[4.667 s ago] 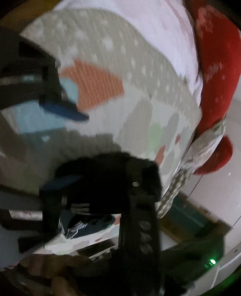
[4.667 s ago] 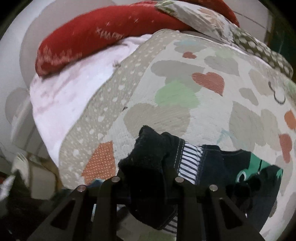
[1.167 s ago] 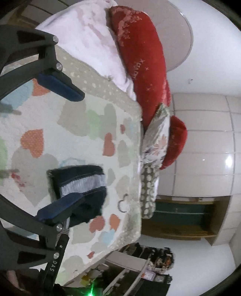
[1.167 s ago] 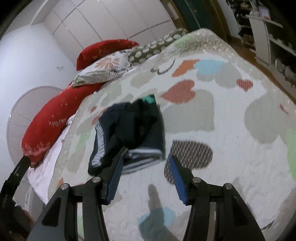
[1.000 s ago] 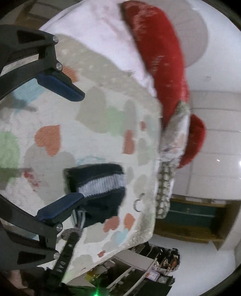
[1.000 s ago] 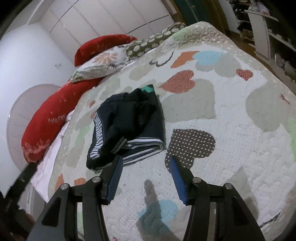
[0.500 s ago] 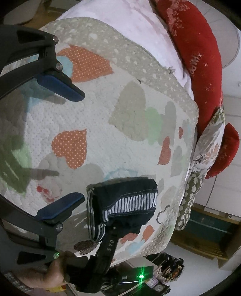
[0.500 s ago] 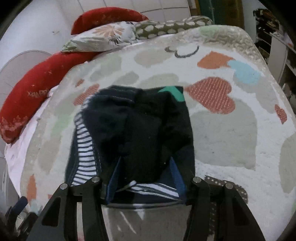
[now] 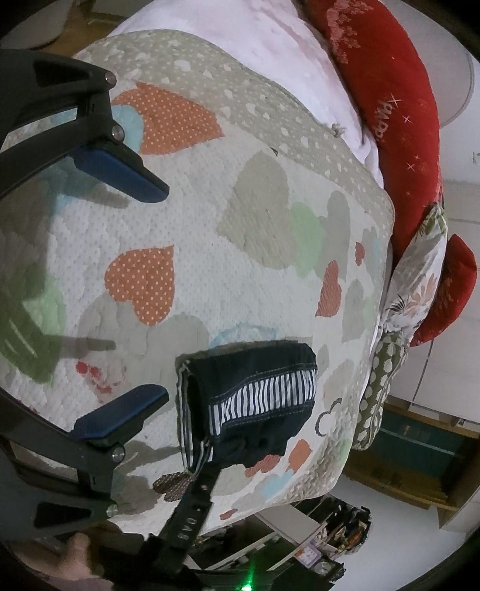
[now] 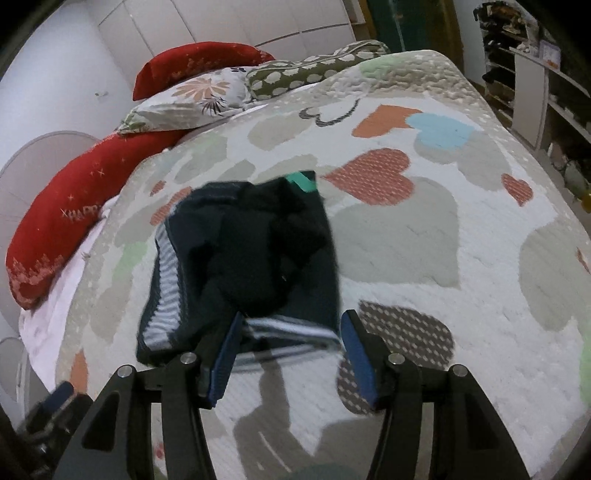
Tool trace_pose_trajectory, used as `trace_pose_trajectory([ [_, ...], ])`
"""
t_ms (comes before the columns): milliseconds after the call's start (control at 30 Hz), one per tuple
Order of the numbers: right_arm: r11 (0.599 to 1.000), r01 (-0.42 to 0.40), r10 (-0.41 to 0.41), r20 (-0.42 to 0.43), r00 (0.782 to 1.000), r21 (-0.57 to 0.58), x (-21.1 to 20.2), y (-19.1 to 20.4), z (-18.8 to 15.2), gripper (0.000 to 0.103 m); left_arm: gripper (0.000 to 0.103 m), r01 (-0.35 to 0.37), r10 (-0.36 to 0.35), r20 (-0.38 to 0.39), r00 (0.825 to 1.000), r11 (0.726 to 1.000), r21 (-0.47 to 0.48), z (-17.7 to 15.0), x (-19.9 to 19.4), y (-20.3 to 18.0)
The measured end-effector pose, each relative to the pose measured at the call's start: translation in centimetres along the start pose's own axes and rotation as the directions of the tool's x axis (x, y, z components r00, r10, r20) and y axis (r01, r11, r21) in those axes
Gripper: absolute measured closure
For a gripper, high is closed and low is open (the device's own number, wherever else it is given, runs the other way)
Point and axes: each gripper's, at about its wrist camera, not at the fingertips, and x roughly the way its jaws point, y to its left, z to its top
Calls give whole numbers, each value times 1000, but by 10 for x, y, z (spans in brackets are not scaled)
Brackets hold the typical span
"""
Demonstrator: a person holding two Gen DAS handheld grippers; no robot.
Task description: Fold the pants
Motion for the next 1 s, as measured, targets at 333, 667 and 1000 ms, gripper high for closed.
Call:
trace_pose_trajectory([
  [333,998,56,-56,-3,998,-42,-5,-5,-21,44,5,-4,4,11,1000,1000,22,0,-5,-7],
  [667,997,63,-64,-12,998,-53,-4,-1,-30,42,5,-6,6,27,1000,1000,24,-1,-10,-9],
  [1000,999,-30,30,-4,1000,29,-4,-19,-4,41,5,133,-135,-42,990,989,-57,30,15,2],
])
